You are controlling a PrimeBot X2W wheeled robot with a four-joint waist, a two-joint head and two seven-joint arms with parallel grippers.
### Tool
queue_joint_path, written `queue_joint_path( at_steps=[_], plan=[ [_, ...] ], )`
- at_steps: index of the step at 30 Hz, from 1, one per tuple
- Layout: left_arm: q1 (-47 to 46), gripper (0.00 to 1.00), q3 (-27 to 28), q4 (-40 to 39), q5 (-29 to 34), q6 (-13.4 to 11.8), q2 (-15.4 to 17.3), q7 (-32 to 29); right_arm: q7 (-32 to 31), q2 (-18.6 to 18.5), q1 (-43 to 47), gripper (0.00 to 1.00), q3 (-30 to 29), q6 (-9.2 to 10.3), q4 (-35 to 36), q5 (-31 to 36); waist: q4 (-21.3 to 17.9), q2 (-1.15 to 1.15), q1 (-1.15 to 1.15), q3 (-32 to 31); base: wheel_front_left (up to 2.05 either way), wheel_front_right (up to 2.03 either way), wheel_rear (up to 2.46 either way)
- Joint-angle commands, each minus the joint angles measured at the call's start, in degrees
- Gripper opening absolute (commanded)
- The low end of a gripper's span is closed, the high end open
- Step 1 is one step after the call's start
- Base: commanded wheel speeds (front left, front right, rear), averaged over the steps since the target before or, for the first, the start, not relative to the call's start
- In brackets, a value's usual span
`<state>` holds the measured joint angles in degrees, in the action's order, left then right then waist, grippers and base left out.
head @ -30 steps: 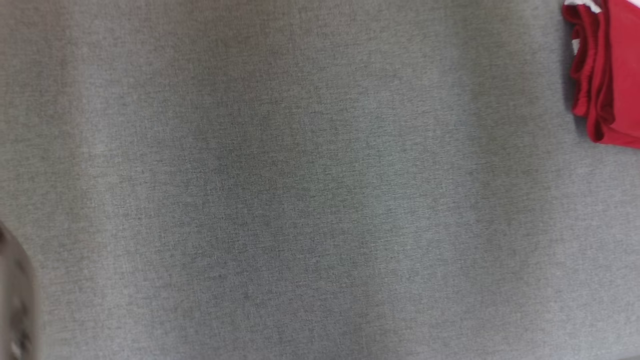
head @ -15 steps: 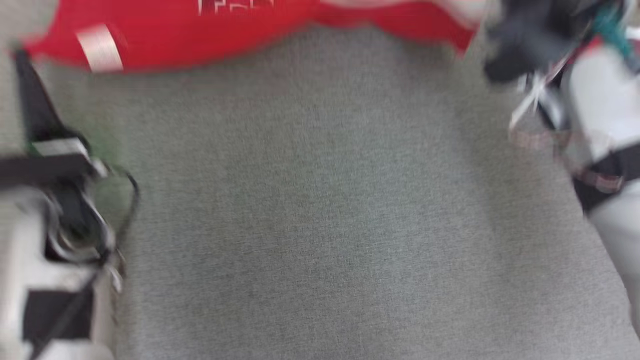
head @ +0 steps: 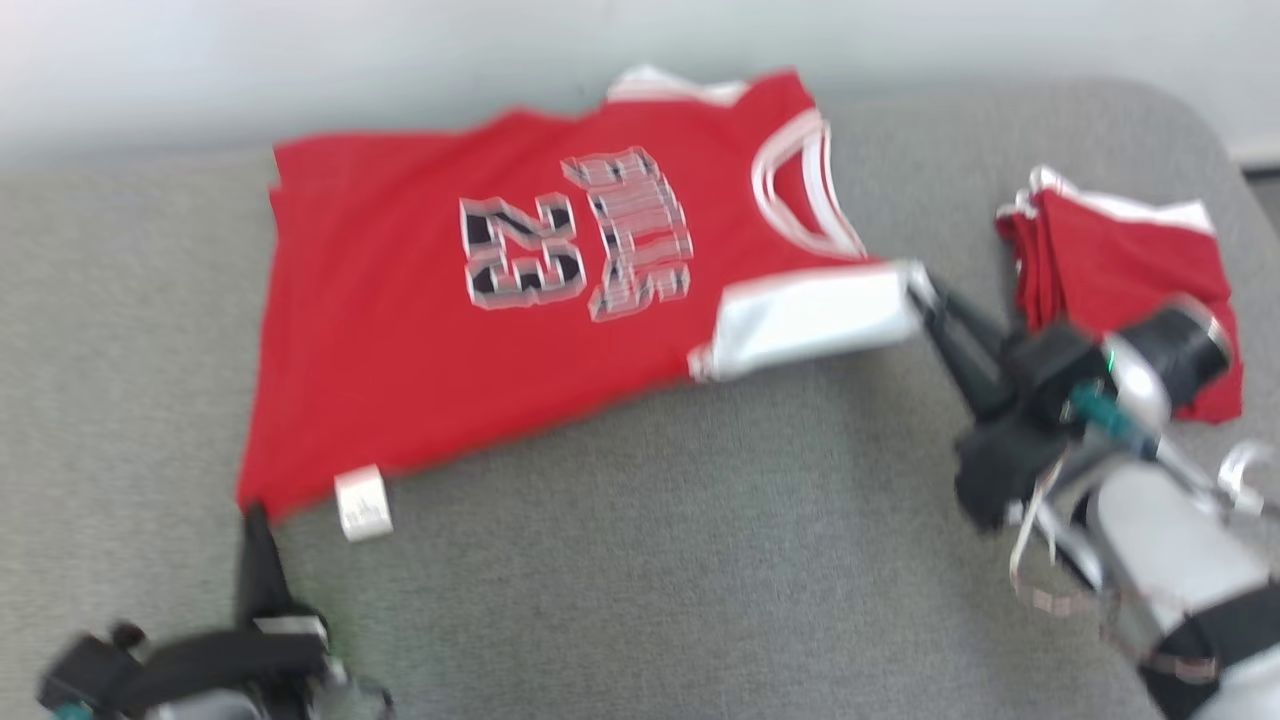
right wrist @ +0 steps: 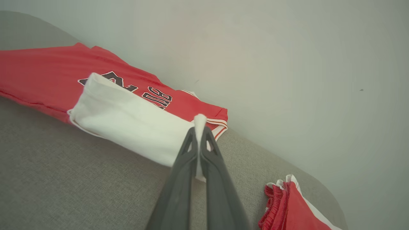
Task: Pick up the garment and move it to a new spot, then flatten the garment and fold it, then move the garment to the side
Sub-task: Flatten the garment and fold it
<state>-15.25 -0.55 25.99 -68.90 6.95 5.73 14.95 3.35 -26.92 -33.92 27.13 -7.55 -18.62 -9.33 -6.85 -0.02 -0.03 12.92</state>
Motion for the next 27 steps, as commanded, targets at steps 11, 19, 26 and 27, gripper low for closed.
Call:
queue_joint_path(
  at_steps=[11, 19, 26, 27],
  plan=[
    [9.4, 0.00, -6.5, 2.2, 10.2, -3.7, 2.1, -0.1, -13.4, -7.1, 17.3, 0.00, 5.4, 0.14, 11.5, -10.9, 4.5, 0.02, 0.03, -9.1, 0.00, 0.00, 0.00],
    [14.1, 0.00, -9.9, 0.5, 16.2, -6.8, 5.0, -0.3, -24.9, -10.9, 26.6, 0.00, 2.8, 0.14, 18.6, -21.1, 4.2, 0.02, 0.03, -9.8, 0.00, 0.00, 0.00],
    [18.1, 0.00, -10.2, -4.6, 18.5, -10.5, 7.8, -1.2, -33.6, -12.5, 35.8, 0.00, -0.9, 0.14, 24.5, -27.4, 4.6, 0.02, 0.03, -8.9, 0.00, 0.00, 0.00],
    [18.6, 0.00, -10.2, -5.5, 18.8, -10.9, 8.3, -1.3, -34.6, -12.5, 36.9, 0.00, -1.5, 0.14, 25.2, -28.3, 4.7, 0.02, 0.03, -8.8, 0.00, 0.00, 0.00]
  ],
)
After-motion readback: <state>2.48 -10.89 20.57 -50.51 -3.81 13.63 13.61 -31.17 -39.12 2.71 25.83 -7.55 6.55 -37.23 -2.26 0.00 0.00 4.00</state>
